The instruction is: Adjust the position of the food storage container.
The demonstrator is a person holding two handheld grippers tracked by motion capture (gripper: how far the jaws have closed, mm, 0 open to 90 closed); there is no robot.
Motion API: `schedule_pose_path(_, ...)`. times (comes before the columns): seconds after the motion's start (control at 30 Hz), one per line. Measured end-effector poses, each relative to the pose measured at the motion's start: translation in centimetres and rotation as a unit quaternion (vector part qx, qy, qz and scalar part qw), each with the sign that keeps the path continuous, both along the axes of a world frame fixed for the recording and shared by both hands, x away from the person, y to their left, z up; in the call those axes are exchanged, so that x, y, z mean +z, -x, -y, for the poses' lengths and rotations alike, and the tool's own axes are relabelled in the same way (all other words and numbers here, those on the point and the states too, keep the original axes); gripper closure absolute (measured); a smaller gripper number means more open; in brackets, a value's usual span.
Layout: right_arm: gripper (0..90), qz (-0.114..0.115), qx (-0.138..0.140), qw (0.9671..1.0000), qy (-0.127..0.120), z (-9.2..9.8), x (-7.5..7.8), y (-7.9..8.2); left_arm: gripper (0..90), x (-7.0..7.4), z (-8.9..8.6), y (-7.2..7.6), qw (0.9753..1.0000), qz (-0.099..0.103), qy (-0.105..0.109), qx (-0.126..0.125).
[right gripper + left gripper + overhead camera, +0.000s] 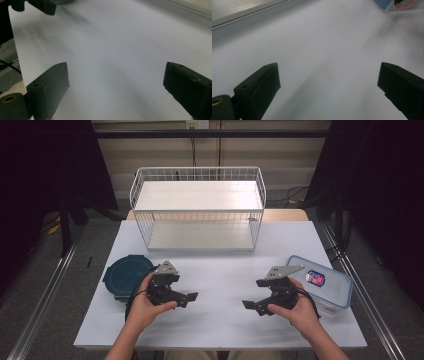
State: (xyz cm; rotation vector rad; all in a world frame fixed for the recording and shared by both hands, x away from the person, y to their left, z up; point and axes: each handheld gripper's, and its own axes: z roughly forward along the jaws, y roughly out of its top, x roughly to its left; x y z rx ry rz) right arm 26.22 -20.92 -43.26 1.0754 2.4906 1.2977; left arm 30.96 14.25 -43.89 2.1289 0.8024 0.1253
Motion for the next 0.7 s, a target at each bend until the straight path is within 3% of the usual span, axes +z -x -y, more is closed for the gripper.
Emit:
schedule_pose_path(0.17, 18.6, -0.006, -0.01, 0.9999, -0.005, 0.7, 1.0, 0.0, 4.0, -0.1, 0.3, 0.0, 1.0, -0.003, 0.001, -0.004)
schedule_pose_path(0.23, 27.7, -0.008, -0.013, 0.9999, 0.0, 1.2, 1.4, 0.1, 4.0, 0.0, 0.4, -0.1, 1.0, -0.004, 0.001, -0.008)
schedule_pose_path(0.43, 52.3, -0.043, -0.044, 0.9981, 0.0, 3.8, 2.3, 0.0, 4.0, 0.0, 1.2, -0.2, 0.9998, -0.003, -0.002, -0.019)
schedule_pose_path(0.5, 62.2, -0.038, -0.052, 0.9978, 0.016, 4.8, 2.7, 0.1, 4.0, 0.0, 1.4, -0.2, 0.9998, -0.003, -0.001, -0.021)
schedule_pose_path(0.6, 73.6, -0.042, -0.071, 0.9966, 0.004, 6.6, 3.3, 0.1, 4.0, 0.0, 1.7, -0.2, 0.9997, -0.003, -0.003, -0.025)
schedule_pose_path(0.7, 82.5, -0.038, -0.081, 0.9959, 0.014, 8.2, 3.7, 0.2, 4.0, 0.0, 1.9, -0.3, 0.9996, -0.001, -0.007, -0.027)
